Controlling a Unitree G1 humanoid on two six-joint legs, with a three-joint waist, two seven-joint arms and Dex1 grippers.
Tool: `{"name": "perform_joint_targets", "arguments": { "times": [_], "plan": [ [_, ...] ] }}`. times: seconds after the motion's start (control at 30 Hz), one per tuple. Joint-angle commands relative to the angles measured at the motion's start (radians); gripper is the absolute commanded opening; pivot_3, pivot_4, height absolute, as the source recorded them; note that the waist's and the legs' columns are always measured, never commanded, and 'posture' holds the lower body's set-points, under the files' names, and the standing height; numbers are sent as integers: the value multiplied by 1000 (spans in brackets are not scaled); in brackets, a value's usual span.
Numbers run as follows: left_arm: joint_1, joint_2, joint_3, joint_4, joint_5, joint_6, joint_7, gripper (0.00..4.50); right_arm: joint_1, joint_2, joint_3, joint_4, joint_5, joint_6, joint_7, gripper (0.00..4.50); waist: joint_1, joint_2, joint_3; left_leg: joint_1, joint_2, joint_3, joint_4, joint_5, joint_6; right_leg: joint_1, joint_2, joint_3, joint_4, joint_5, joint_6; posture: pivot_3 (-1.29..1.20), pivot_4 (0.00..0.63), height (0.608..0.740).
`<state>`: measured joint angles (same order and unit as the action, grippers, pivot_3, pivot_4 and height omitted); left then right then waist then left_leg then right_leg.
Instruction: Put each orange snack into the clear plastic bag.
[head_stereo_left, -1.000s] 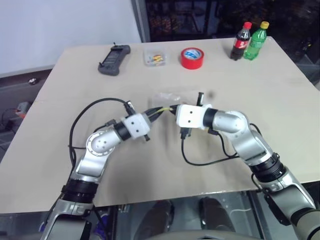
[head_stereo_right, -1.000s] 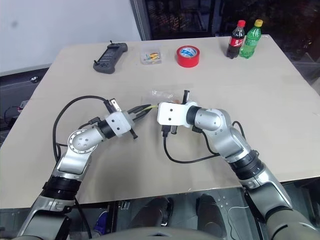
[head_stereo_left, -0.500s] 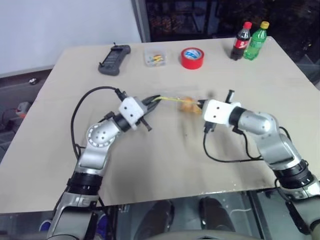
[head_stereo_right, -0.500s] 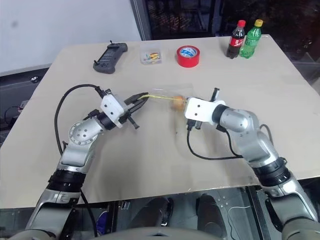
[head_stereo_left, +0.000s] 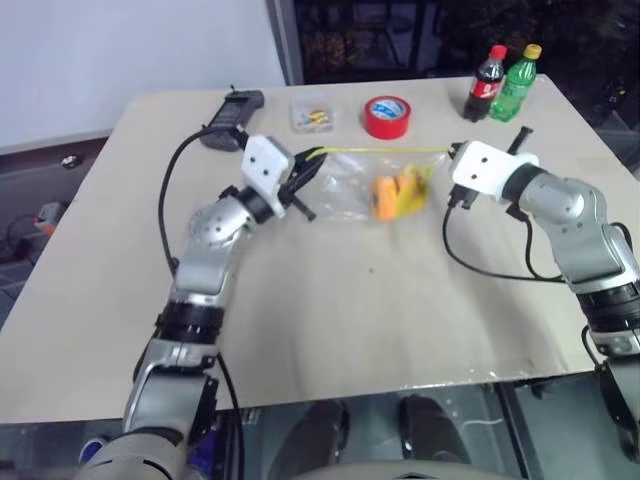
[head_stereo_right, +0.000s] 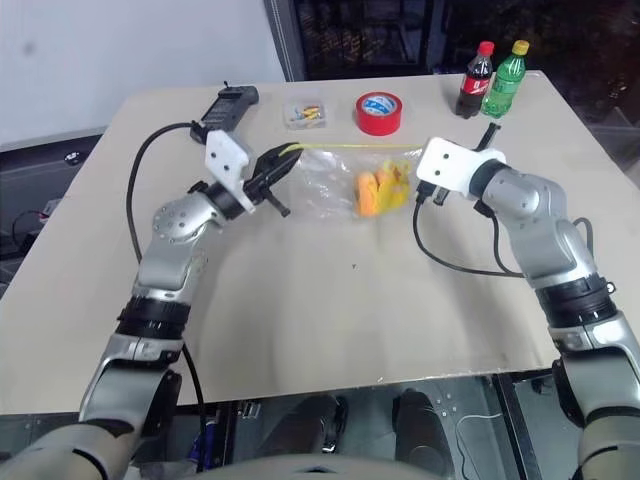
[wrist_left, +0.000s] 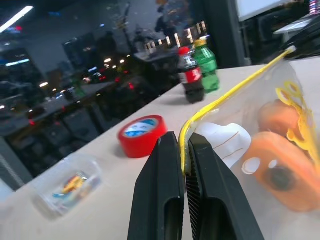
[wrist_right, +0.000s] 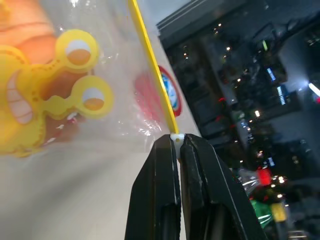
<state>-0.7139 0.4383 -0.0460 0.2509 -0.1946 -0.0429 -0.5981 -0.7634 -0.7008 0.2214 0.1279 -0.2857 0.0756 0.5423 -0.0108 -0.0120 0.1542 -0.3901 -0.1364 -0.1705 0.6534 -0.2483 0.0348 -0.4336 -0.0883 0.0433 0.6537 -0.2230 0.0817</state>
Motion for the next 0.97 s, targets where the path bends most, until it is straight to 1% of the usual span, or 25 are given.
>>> {"name": "perform_joint_targets", "arguments": {
  "times": [0.03,0.1,0.23,0.27,0.3,0.33,0.37,0.4,0.47,0.53,0.57,0.6,0.63,0.67,0.73,0.8,0.87,0.97],
  "plan": [
    [4,62,55,-18,30,-42,-5,0,48,-118,-106,4,3,-8,25,10,-1,0,0,-2,0,0,0,0,0,-2,0,0,0,0,0,0,150,740],
    [63,81,26,-66,43,-62,-57,0,127,-140,-126,-93,40,14,63,10,-4,0,-1,-6,0,0,0,0,0,-5,-1,0,-2,0,0,0,150,740],
    [249,130,-48,-155,149,-145,-83,0,353,-143,-129,-294,74,57,104,10,-19,1,-1,-8,1,-1,-2,-1,2,-7,-1,2,-8,0,0,0,150,740],
    [293,142,-64,-173,165,-155,-94,0,403,-136,-121,-323,73,60,104,342,-20,1,-1,-9,1,0,-3,-1,2,-8,-1,2,-8,0,0,0,150,740],
    [341,155,-80,-199,169,-156,-116,361,448,-125,-111,-335,72,54,98,714,-21,1,-1,-9,1,0,-3,-1,2,-8,-1,2,-8,0,0,0,150,740],
    [381,166,-90,-223,165,-150,-136,729,483,-116,-103,-334,69,46,91,880,-21,1,-1,-9,1,0,-3,-1,2,-8,-1,2,-7,0,0,0,150,740],
    [430,175,-83,-268,138,-126,-152,1007,529,-111,-105,-327,72,30,84,1399,-21,1,-1,-7,1,0,-2,-1,2,-7,-1,3,-5,1,-1,0,150,740],
    [462,181,-77,-299,118,-107,-160,1304,560,-107,-109,-322,75,19,79,1700,-19,1,-1,-7,1,1,-2,-1,2,-7,0,3,-4,1,-2,0,150,740],
    [531,219,-39,-365,65,-59,-193,2177,637,-112,-158,-337,112,16,90,2576,-9,1,0,-5,1,1,-1,-1,2,-7,0,4,-1,2,-3,0,150,740],
    [598,264,52,-426,-61,45,-240,2942,732,-116,-284,-375,219,49,125,3321,3,1,0,-3,1,3,0,-1,2,-5,1,4,1,2,-3,0,150,740],
    [617,278,80,-444,-101,79,-254,3242,759,-117,-325,-388,255,60,139,3632,10,1,0,-2,1,2,0,-2,3,-4,1,3,2,2,-3,0,150,740],
    [658,304,133,-471,-174,124,-291,3758,812,-122,-400,-418,333,93,185,4157,14,1,0,-1,1,0,0,-2,4,-3,0,3,2,2,-3,0,150,740],
    [687,322,166,-490,-220,154,-314,4214,847,-127,-447,-439,384,114,217,4500,17,3,1,1,2,0,0,-2,4,-1,1,3,2,2,-3,0,150,740],
    [715,337,208,-506,-265,178,-333,4434,881,-129,-502,-466,450,147,253,4500,19,4,2,6,3,1,-1,-3,4,3,1,3,1,2,-3,0,150,740],
    [789,390,319,-529,-360,244,-396,4434,960,-147,-629,-510,574,187,346,4500,19,6,3,8,3,2,-1,-3,4,5,1,3,1,2,-3,0,150,740],
    [827,425,394,-536,-417,295,-429,4434,987,-158,-705,-544,664,243,387,4500,18,6,3,9,4,2,-2,-3,5,7,1,4,0,2,-3,0,150,740],
    [836,443,431,-532,-447,329,-446,4434,977,-163,-733,-563,708,274,392,4500,18,6,3,10,5,3,-1,-3,4,8,1,4,-1,2,-3,0,150,740],
    [825,459,450,-518,-445,343,-462,4434,958,-169,-739,-592,758,322,391,4500,22,6,3,12,6,2,-1,-3,4,12,1,2,-3,2,-3,0,150,740]
  ]
}}
